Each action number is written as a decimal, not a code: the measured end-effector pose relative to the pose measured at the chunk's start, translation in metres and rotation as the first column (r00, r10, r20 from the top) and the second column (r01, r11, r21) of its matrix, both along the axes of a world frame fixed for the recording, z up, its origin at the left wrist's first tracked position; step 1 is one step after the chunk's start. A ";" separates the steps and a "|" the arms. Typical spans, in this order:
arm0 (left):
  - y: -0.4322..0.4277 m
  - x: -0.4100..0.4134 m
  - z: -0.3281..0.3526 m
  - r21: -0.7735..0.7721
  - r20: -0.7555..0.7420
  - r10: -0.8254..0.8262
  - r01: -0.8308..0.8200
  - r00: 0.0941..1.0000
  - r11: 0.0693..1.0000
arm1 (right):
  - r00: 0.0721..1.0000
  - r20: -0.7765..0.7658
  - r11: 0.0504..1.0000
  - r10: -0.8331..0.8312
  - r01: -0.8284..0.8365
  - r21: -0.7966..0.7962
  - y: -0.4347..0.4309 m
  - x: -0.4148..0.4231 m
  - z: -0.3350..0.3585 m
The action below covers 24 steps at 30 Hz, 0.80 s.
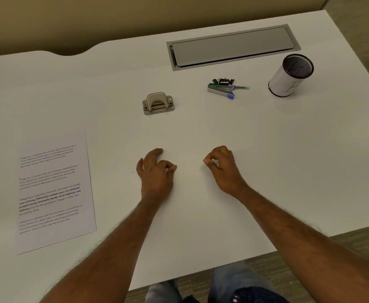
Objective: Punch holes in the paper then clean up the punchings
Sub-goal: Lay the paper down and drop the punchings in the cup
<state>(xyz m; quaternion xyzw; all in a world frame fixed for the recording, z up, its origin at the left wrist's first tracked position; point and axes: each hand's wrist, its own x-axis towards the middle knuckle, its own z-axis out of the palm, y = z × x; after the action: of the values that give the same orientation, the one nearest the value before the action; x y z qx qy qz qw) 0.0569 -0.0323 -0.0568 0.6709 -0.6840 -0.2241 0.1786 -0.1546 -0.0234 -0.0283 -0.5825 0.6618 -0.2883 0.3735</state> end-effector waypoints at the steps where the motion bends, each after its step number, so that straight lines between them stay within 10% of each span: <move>1: -0.001 0.000 0.000 0.004 -0.001 -0.009 0.009 1.000 1.000 | 1.000 0.002 1.000 0.000 0.000 0.000 -0.001 -0.001 0.000; 24: -0.129 -0.210 0.088 -0.166 -0.267 -0.444 0.413 0.855 0.895 | 0.980 -0.041 0.960 -0.193 0.180 -0.216 -0.084 -0.141 0.064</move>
<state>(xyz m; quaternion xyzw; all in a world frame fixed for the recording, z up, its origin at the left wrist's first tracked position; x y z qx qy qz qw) -0.1531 -0.1616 0.0317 0.4498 -0.7919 -0.3213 0.2594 -0.2960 -0.1071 0.0356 -0.5625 0.6907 -0.3727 0.2599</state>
